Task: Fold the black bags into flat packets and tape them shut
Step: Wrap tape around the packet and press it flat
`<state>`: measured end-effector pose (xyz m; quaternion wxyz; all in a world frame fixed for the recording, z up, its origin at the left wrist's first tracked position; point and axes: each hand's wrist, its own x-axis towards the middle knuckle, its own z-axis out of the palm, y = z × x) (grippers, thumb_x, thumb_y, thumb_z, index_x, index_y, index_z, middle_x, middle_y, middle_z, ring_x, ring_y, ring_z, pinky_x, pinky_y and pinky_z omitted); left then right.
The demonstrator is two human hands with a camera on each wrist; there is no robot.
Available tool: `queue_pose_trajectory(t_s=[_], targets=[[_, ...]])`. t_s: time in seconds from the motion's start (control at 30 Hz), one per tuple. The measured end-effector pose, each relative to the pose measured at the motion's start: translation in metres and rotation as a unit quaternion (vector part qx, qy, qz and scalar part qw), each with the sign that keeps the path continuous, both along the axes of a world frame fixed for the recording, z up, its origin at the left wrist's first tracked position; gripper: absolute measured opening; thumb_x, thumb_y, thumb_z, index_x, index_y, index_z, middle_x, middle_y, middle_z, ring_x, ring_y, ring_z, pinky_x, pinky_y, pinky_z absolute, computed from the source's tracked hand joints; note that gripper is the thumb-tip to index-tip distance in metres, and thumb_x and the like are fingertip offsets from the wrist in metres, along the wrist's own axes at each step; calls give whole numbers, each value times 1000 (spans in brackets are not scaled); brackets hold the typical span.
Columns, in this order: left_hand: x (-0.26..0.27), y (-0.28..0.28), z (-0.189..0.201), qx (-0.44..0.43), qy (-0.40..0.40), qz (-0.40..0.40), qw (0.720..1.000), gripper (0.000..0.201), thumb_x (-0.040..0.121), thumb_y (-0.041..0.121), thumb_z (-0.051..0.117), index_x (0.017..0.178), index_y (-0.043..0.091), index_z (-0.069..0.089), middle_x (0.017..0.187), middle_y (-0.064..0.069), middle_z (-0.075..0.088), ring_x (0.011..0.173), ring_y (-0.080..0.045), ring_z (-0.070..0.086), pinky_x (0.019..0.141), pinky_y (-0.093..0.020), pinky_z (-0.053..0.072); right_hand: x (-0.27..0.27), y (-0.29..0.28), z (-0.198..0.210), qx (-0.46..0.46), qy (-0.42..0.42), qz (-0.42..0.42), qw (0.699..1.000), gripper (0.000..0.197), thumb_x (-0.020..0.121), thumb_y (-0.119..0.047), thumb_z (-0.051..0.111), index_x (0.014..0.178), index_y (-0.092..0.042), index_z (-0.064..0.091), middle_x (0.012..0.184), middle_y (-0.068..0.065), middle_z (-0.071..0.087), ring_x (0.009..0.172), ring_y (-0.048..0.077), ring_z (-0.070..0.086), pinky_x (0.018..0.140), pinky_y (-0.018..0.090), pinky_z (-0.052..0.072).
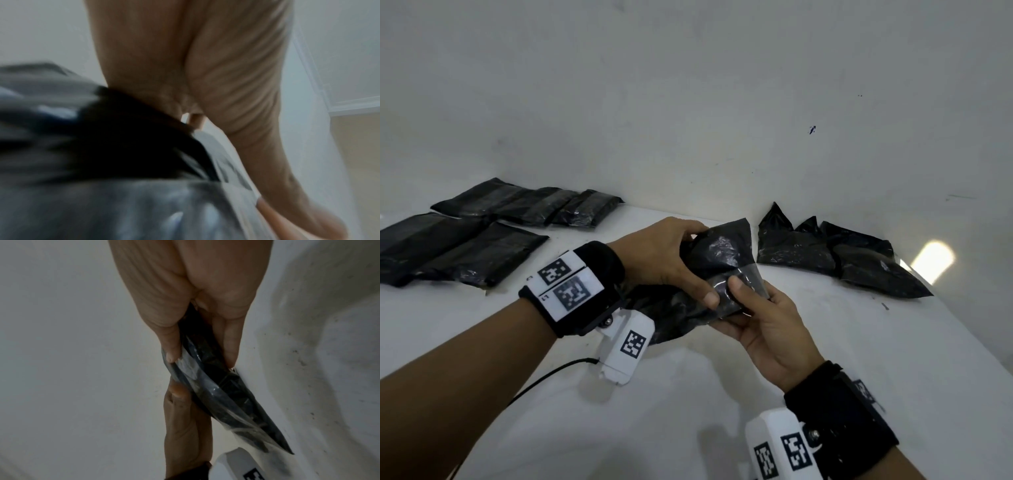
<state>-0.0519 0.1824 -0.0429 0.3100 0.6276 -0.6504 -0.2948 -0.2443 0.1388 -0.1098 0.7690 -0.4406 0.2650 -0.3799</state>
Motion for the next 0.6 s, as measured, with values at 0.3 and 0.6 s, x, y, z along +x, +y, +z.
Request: queue_pose_trajectory(t_s=[0.3,0.6], targets=[[40,28,-36,-99,151,270,946,45,83,45,71,118,19,61,110,-6,67,103,-15,65,85,-33,54,-5,-20,3,85,-91,-84,989,45,86,-20,65,126,-2,59,118,21,69,104,31,70,83,43,60],[19,31,-53,15,538,199,819,82,62,51,87,120,-2,64,108,-14,69,103,-30,70,90,-43,57,2,-20,4,107,-135,-103,980,24,94,-20,60,113,-7,64,113,18,72,103,29,71,81,42,61]])
